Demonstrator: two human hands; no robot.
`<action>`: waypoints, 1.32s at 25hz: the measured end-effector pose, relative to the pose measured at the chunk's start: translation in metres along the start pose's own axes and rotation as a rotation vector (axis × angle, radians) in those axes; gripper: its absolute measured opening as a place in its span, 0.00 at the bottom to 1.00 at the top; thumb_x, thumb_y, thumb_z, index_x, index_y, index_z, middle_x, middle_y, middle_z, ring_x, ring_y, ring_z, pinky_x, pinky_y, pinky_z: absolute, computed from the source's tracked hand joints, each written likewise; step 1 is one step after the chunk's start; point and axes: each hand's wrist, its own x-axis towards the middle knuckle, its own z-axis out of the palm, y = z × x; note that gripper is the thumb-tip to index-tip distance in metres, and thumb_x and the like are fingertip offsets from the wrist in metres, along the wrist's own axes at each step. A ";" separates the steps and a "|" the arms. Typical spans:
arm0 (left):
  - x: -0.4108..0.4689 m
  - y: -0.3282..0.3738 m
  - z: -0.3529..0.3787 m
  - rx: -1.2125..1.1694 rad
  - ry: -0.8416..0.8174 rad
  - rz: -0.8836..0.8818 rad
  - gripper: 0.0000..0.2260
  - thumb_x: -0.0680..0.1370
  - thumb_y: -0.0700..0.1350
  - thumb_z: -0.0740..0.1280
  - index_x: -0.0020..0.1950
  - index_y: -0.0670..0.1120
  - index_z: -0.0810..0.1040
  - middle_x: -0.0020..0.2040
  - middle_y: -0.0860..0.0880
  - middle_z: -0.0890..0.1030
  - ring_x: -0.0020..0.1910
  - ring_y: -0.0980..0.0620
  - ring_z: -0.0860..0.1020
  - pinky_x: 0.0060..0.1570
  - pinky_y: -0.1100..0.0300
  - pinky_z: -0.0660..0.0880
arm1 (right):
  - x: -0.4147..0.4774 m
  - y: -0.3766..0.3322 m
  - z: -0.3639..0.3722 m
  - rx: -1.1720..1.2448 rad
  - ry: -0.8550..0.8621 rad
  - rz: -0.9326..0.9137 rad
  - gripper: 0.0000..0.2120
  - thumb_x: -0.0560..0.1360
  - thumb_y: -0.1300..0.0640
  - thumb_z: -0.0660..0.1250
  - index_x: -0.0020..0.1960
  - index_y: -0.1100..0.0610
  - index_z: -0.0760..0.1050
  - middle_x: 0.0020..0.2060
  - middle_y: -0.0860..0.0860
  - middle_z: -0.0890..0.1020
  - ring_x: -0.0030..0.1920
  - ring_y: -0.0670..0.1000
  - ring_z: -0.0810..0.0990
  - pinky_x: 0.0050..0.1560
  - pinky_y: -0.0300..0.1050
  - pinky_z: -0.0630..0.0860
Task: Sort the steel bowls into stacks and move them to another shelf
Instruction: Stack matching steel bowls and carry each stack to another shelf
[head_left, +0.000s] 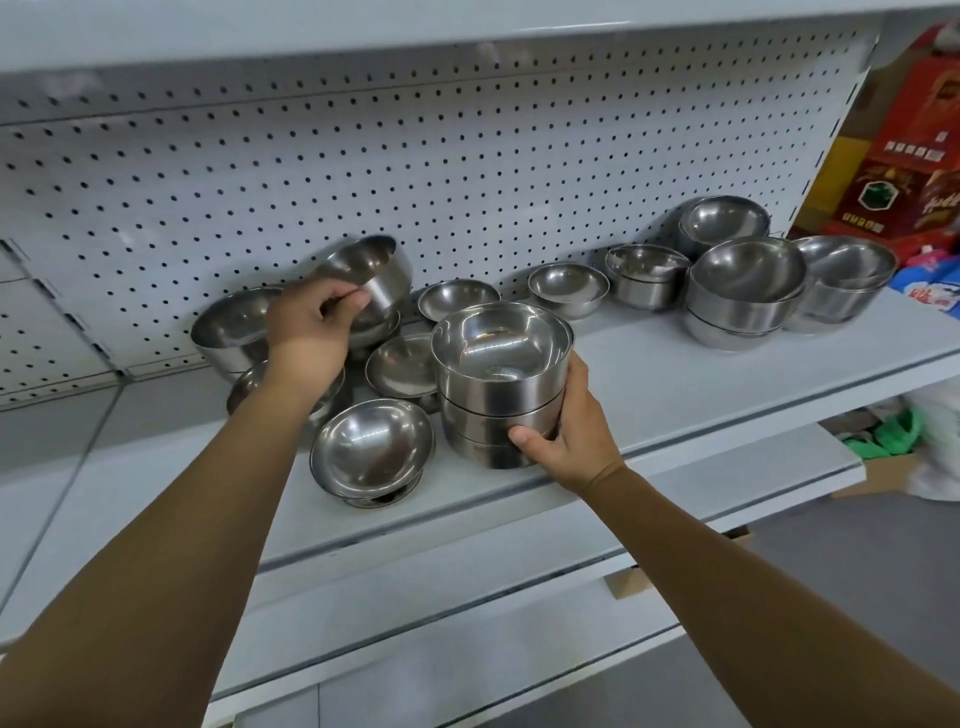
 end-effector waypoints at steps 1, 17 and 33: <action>-0.004 0.009 -0.003 -0.044 0.013 0.027 0.02 0.81 0.45 0.71 0.50 0.49 0.84 0.43 0.58 0.80 0.42 0.65 0.76 0.50 0.67 0.73 | 0.000 0.001 0.000 0.002 0.001 -0.003 0.46 0.66 0.36 0.72 0.77 0.46 0.54 0.64 0.39 0.74 0.63 0.38 0.76 0.60 0.34 0.76; -0.084 0.085 -0.007 -0.023 -0.060 0.586 0.04 0.78 0.39 0.73 0.48 0.39 0.87 0.46 0.48 0.85 0.54 0.45 0.77 0.59 0.56 0.73 | 0.000 0.004 -0.002 0.020 -0.042 -0.023 0.50 0.66 0.34 0.73 0.79 0.52 0.54 0.69 0.48 0.75 0.65 0.48 0.77 0.63 0.46 0.78; -0.083 0.092 -0.015 -0.124 -0.380 0.332 0.12 0.82 0.39 0.68 0.51 0.57 0.82 0.75 0.51 0.66 0.75 0.53 0.67 0.66 0.75 0.65 | 0.000 0.001 -0.003 -0.008 -0.049 0.020 0.52 0.67 0.33 0.73 0.81 0.53 0.53 0.70 0.48 0.74 0.67 0.49 0.77 0.65 0.57 0.78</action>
